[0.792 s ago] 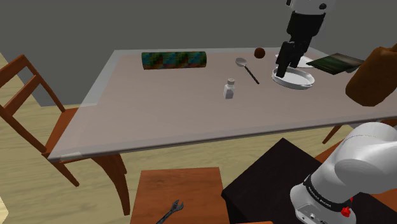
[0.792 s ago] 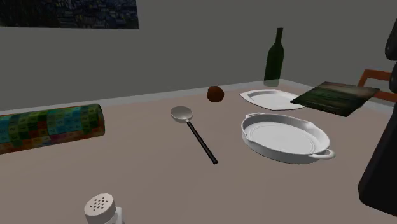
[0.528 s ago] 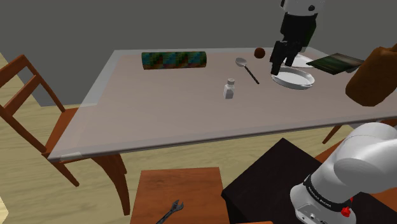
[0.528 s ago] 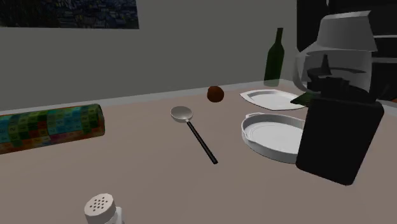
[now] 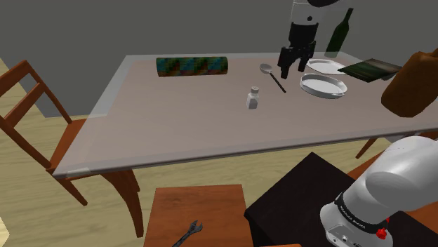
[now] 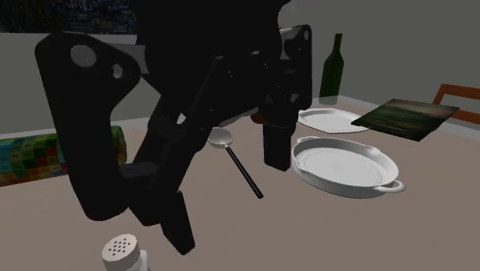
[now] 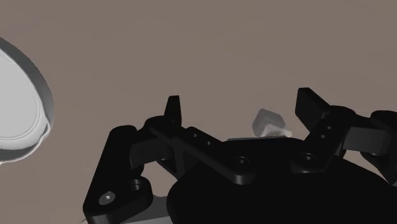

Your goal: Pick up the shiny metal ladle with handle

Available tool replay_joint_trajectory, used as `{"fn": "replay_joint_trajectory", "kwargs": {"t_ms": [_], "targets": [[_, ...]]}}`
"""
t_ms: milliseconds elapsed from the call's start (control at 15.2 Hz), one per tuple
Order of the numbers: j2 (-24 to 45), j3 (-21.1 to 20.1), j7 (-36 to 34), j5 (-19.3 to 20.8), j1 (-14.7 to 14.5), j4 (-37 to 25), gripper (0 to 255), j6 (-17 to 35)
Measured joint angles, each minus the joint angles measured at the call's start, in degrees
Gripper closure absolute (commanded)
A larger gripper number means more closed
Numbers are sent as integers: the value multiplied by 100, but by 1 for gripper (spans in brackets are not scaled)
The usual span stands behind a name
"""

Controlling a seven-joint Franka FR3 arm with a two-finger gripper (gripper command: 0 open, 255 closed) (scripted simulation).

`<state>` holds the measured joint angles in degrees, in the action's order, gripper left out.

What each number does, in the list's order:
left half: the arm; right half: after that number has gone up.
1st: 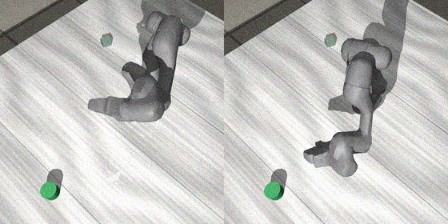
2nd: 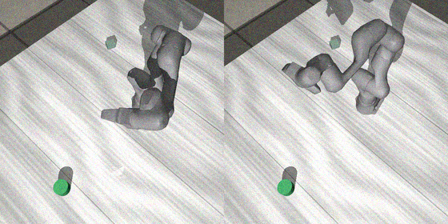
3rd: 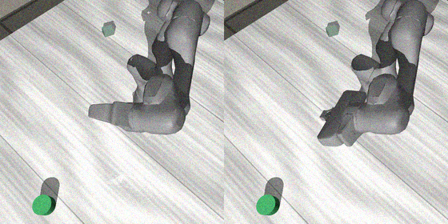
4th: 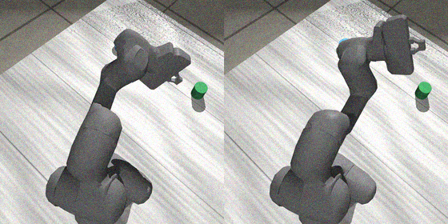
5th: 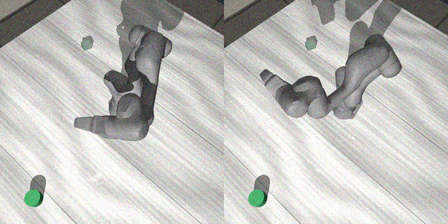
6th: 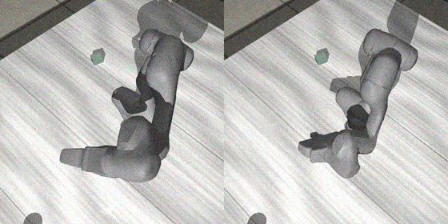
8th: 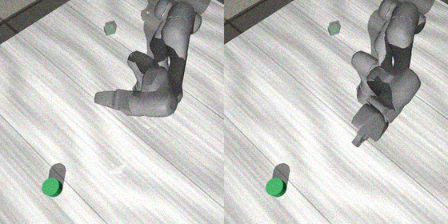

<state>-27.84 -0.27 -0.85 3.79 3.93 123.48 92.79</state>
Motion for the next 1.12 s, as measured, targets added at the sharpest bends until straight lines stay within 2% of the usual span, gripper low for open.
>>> {"fn": "replay_joint_trajectory", "kwargs": {"t_ms": [528,1122], "targets": [[1539,351,-70,115,333,-916,0,510],[3395,710,-126,16,680,-2469,0,687]]}}
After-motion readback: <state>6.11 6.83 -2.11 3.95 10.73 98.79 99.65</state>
